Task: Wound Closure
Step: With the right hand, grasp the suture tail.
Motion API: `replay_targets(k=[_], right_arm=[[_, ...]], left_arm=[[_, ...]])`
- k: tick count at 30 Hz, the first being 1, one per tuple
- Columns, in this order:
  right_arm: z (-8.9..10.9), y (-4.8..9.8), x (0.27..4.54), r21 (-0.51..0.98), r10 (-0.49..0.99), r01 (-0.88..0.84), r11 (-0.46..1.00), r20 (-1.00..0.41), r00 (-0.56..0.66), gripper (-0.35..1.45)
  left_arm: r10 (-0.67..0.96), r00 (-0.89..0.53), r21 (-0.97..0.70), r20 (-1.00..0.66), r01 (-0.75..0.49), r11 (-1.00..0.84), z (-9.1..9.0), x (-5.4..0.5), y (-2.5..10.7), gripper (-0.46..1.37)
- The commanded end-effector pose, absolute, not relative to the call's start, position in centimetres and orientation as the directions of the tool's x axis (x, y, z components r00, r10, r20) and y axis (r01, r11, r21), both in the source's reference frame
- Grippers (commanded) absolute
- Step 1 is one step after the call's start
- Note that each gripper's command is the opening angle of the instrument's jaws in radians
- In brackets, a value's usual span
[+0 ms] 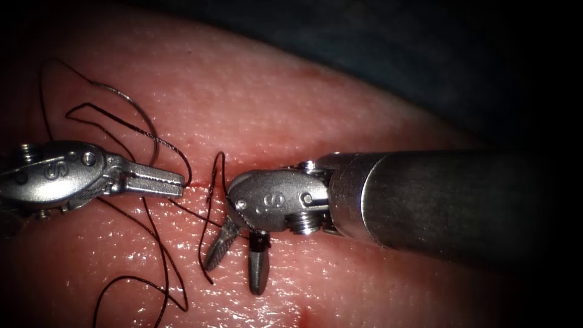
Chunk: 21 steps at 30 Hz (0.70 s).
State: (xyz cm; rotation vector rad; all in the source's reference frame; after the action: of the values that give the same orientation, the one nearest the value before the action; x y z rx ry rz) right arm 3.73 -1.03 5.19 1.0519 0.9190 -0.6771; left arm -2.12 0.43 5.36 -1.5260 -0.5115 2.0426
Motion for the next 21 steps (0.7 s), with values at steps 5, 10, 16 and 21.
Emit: replay_targets(k=[5, 10, 16, 21], right_arm=[[5.19, -1.04, 3.73, 0.423, -0.045, 0.829, 0.365, -0.882, 0.470, 0.73], [5.17, -1.02, 3.72, 0.425, -0.049, 0.828, 0.365, -0.880, 0.473, 0.79], [5.12, -0.93, 3.71, 0.387, -0.072, 0.839, 0.383, -0.893, 0.445, 0.77], [5.07, -0.85, 3.70, 0.356, -0.083, 0.841, 0.407, -0.902, 0.423, 0.77]], left_arm=[[0.618, -0.217, -0.591, -0.755, -0.183, -0.786, 5.36, -2.12, 0.43, -0.35], [0.616, -0.217, -0.588, -0.758, -0.181, -0.788, 5.35, -2.12, 0.45, -0.35], [0.608, -0.201, -0.580, -0.768, -0.183, -0.794, 5.34, -2.12, 0.51, -0.35], [0.600, -0.196, -0.571, -0.776, -0.185, -0.799, 5.34, -2.14, 0.59, -0.35]])
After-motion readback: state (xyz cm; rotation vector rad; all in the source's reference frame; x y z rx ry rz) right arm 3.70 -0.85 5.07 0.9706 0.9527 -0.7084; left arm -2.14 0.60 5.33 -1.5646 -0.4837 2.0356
